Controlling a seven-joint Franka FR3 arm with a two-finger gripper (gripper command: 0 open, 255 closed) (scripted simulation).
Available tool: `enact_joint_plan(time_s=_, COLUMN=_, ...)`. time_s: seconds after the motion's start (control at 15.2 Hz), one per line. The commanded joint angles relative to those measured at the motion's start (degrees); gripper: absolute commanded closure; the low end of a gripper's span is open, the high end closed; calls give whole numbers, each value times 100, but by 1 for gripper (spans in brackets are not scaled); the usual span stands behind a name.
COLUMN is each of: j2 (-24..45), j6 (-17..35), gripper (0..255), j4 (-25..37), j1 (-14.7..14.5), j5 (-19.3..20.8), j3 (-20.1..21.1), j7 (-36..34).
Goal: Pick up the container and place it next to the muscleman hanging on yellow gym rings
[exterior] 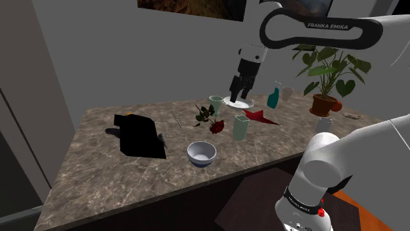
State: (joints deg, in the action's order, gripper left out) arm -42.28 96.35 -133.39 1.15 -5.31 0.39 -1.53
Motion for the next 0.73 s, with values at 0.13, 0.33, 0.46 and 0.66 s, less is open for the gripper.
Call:
enact_joint_plan(time_s=0.13, j2=133, j6=171, gripper=0, j4=-150, j1=58, j5=137, j3=-153, j7=241)
enact_joint_plan(time_s=0.33, j2=380, j6=444, gripper=0, j4=-333, j1=151, j5=345, j3=-383, j7=595)
enact_joint_plan(time_s=0.46, j2=578, j6=636, gripper=0, j4=-424, j1=217, j5=482, j3=-535, j7=826)
enact_joint_plan(time_s=0.66, j2=923, j6=935, gripper=0, j4=-516, j1=317, j5=683, j3=-761, j7=1165)
